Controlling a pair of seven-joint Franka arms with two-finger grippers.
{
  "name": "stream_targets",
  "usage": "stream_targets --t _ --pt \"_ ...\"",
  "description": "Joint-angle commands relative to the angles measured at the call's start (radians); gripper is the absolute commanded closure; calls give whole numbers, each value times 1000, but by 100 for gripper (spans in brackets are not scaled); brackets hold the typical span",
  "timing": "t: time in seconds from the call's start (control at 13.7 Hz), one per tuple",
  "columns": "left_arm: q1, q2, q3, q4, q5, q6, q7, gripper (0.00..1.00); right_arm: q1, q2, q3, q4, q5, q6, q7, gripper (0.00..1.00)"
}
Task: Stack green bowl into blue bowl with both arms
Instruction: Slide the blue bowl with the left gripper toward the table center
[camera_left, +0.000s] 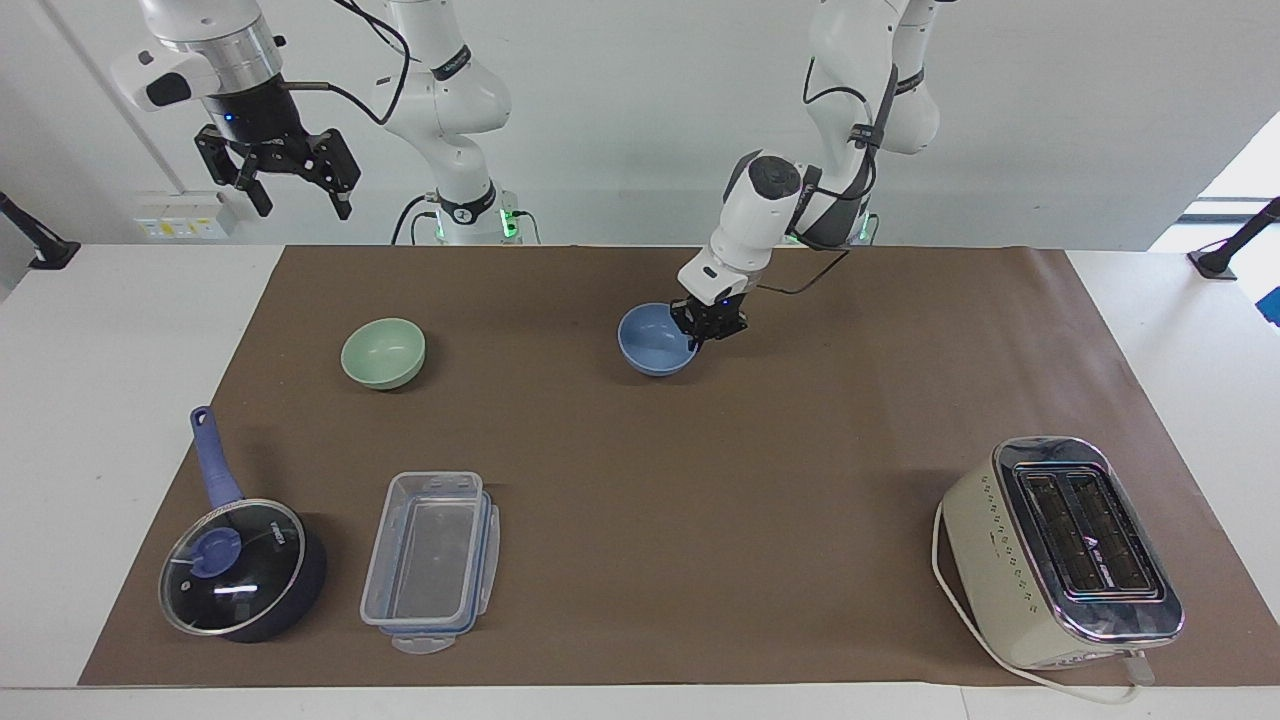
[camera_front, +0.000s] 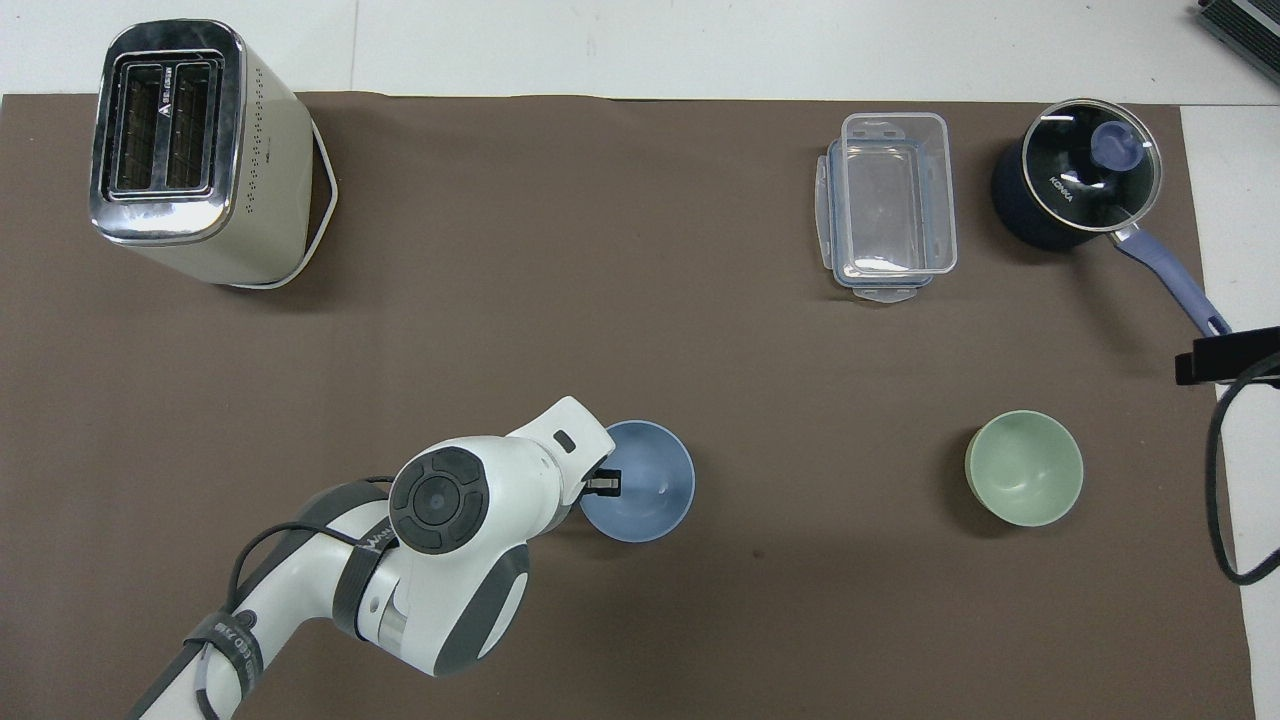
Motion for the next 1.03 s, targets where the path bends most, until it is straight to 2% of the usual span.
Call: stream_targets --t 0.0,0.07,0.44,0.59,0.81,0.95 --pt "-35 7 19 -5 -11 22 -5 100 -8 -11 5 -13 1 6 -22 0" --pt "-35 7 19 -4 -11 21 -6 92 -8 -11 4 -13 1 6 -22 0" --pt "-17 16 22 12 -11 19 4 35 -8 -11 4 -13 1 6 -22 0" --pt "8 19 26 27 -5 11 17 0 -8 -11 5 -13 1 6 -22 0" --pt "32 7 33 53 18 1 49 0 -8 -11 5 -13 1 6 -22 0" --pt "78 -4 33 100 79 -73 50 0 -8 -11 5 -13 1 6 -22 0"
